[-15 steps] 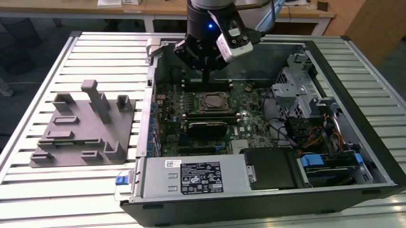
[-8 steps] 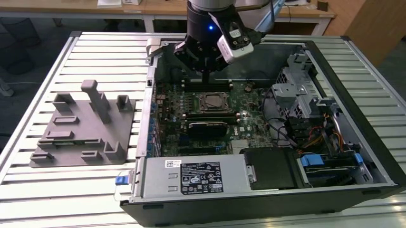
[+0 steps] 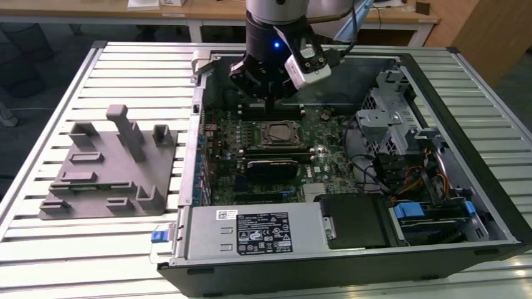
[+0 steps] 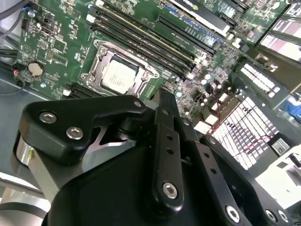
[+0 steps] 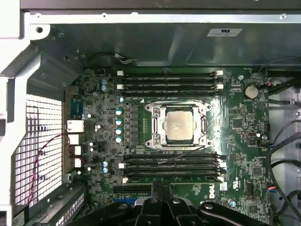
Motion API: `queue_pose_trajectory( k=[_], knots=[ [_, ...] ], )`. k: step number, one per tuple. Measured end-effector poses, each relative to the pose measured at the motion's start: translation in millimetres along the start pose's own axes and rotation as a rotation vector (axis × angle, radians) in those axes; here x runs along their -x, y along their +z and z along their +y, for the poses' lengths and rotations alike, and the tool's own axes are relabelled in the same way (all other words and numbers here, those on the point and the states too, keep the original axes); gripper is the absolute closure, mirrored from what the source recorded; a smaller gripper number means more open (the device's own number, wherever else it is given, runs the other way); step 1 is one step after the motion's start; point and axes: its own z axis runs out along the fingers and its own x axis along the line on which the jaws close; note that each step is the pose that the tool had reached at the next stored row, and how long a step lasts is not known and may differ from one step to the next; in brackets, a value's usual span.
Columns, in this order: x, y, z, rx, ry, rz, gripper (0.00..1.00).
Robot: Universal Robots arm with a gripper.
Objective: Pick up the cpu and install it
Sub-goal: 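Install the second cpu locking lever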
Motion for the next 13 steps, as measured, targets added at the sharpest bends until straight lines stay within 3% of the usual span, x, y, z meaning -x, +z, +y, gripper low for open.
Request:
queue_pose_trajectory(
  k=[3, 8, 9, 13],
  knots=[
    [4.9, 5.5, 0.6, -0.0001, 0.000, 0.0014, 0.89],
    [6.5, 13.8, 1.0, 0.0000, 0.000, 0.0016, 0.89],
    [7.8, 29.0, 0.4, -0.0001, 0.000, 0.0021, 0.89],
    [8.0, 29.5, 0.4, -0.0003, 0.000, 0.0024, 0.89]
  ],
)
